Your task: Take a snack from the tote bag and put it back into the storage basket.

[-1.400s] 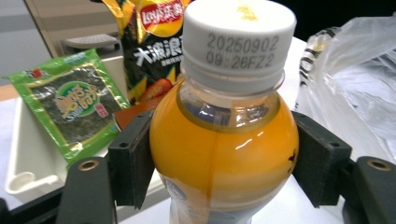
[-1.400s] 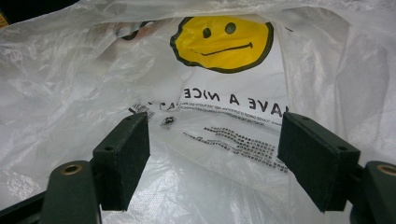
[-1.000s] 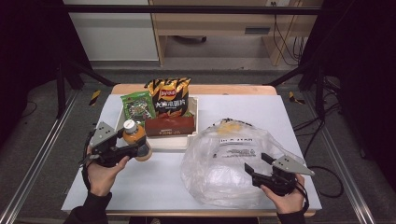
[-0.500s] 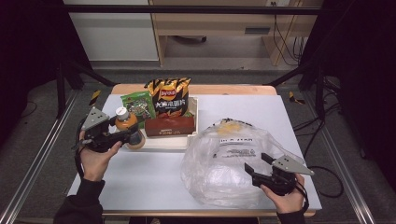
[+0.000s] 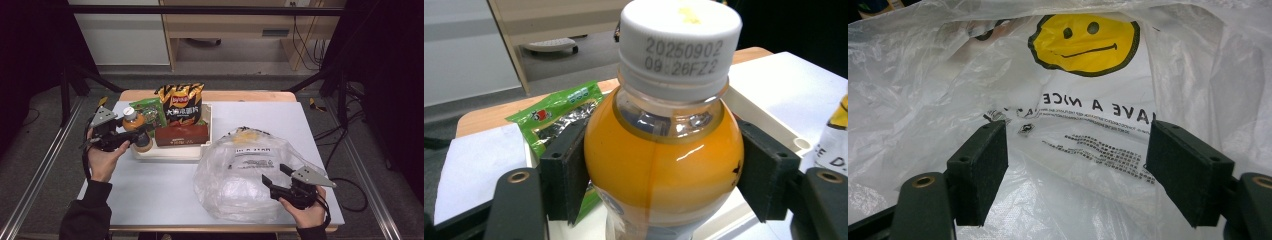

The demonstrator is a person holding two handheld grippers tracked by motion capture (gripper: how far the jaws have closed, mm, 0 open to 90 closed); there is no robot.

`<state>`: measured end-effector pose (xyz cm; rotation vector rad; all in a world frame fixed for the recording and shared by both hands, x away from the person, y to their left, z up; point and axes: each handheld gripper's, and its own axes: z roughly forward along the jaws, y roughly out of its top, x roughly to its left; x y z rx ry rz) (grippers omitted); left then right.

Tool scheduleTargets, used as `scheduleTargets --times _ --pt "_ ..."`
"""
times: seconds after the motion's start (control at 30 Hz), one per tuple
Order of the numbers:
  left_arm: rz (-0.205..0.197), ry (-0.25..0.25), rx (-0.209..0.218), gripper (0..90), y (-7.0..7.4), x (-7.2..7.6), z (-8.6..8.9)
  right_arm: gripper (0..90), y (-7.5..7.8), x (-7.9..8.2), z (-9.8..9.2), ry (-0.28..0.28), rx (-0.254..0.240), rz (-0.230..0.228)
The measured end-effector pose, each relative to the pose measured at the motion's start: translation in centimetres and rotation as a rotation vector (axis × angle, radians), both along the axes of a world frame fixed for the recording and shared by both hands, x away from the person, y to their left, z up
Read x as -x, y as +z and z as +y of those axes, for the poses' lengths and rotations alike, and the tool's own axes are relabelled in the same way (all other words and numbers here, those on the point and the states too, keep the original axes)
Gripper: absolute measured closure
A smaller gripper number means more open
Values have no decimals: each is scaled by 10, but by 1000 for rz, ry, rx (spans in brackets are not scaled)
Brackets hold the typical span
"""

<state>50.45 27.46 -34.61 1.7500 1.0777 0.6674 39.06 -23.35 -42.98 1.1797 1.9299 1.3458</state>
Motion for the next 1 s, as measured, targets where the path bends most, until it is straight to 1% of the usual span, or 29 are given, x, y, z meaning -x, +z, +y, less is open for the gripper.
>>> scheduleTargets --times 0.13,0.33,0.43,0.77,0.9,1.0 --pt "10 13 -17 299 -6 -8 0 248 0 0 0 -3 -1 2" --pt "29 32 -22 299 -17 -17 0 236 -1 0 1 -1 4 7" --pt "41 40 -35 299 -20 -21 -1 231 -1 -1 1 -1 6 7" --pt "47 62 -50 299 -29 -34 1 221 -2 -1 1 3 7 18" --pt "51 71 -47 299 -32 -37 0 220 -3 -1 1 2 7 19" --pt "60 74 -60 299 -36 -40 -1 214 -2 -1 1 5 7 22"
